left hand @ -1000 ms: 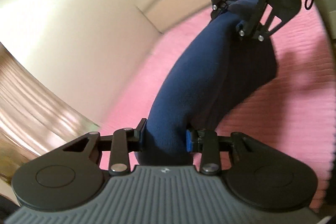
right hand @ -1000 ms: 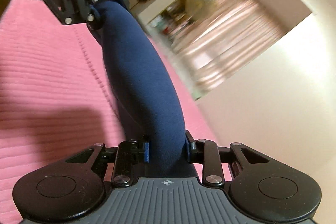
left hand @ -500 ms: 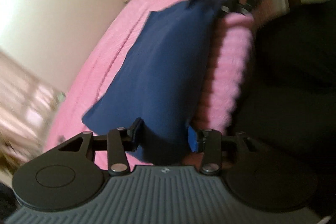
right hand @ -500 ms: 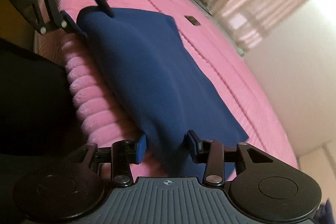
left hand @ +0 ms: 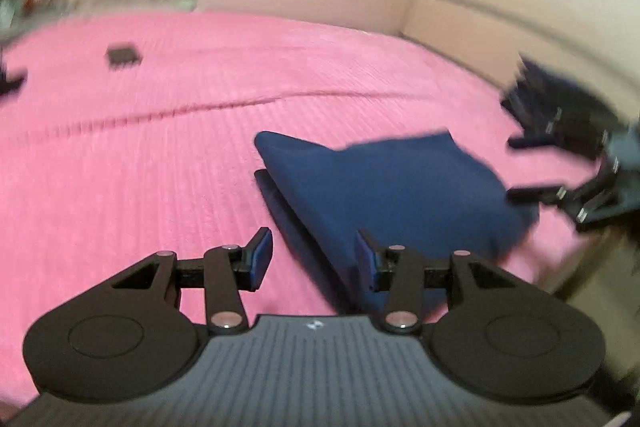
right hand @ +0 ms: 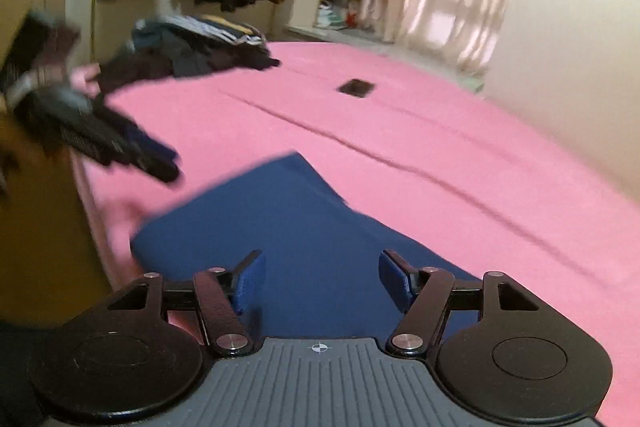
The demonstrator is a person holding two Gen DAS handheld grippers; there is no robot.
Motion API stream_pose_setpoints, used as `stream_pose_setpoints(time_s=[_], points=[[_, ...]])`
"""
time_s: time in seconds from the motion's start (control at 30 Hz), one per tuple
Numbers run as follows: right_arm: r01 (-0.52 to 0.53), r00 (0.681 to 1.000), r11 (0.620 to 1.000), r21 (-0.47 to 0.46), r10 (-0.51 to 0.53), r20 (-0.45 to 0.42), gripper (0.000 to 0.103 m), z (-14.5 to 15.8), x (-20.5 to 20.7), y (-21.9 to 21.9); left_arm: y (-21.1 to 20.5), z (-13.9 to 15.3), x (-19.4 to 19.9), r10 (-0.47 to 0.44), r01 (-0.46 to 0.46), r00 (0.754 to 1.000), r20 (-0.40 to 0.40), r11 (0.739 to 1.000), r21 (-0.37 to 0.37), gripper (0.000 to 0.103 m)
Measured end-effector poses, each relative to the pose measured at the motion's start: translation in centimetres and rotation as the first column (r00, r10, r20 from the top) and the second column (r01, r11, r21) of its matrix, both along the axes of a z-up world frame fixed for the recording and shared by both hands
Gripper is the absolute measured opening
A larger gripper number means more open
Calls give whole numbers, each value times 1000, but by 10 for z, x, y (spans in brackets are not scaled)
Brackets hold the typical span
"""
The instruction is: Fold clothes
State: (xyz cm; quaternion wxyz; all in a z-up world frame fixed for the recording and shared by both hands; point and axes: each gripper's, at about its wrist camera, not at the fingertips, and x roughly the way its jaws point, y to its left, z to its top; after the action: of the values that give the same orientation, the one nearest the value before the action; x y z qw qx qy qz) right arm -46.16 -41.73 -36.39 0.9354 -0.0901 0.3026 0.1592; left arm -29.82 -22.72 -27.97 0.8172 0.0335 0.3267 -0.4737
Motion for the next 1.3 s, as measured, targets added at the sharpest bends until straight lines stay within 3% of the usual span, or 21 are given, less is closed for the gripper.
stream_pose_setpoints(time_s=[0.07, 0.1, 0.23, 0.33, 0.47, 0.57, 0.7, 0.83, 0.87, 1.0, 1.17, 1.3], points=[[-22, 998, 997, 71, 26, -53, 44, 4, 29, -5, -2, 1, 20, 11, -13, 999, -51, 999, -38, 40], [-26, 996, 995, 93, 34, -80, 42, 5, 41, -8, -6, 2, 28, 8, -11, 998, -63, 999, -47, 39], [4, 988, 983, 184, 26, -155, 41, -4, 55, -18, -28, -6, 58, 11, -14, 997, -73, 999, -41, 37], [44, 979, 967, 251, 8, -202, 41, -15, 54, -27, -49, -18, 80, 0, 0, 999, -54, 1000, -3, 28], [102, 964, 937, 334, -10, -266, 41, -31, 52, -38, -81, -52, 99, -45, 48, 999, -27, 992, 116, 21], [103, 979, 949, 298, -44, -198, 41, -11, 34, -22, -93, -69, 98, -77, 75, 997, 7, 985, 158, 21], [-39, 992, 958, 285, 72, -103, 41, 0, 11, 24, -93, -64, 98, -68, 67, 998, 0, 983, 173, 21], [-169, 975, 982, 81, 178, -131, 41, -26, 2, 69, -94, -61, 92, -68, 62, 997, 24, 978, 201, 21], [-173, 974, 982, 69, 181, -134, 41, -28, 1, 71, -94, -60, 90, -67, 58, 997, 33, 976, 209, 21], [-165, 975, 984, 70, 174, -136, 41, -28, -2, 69, -87, -46, 81, -52, 36, 996, 68, 976, 214, 21], [-139, 984, 986, 87, 148, -97, 41, -29, -10, 65, -58, -17, 51, -79, 69, 994, 72, 989, 133, 20], [-103, 989, 982, 158, 119, -93, 41, -18, -15, 52, -59, -25, 40, -107, 95, 991, 75, 985, 147, 21]])
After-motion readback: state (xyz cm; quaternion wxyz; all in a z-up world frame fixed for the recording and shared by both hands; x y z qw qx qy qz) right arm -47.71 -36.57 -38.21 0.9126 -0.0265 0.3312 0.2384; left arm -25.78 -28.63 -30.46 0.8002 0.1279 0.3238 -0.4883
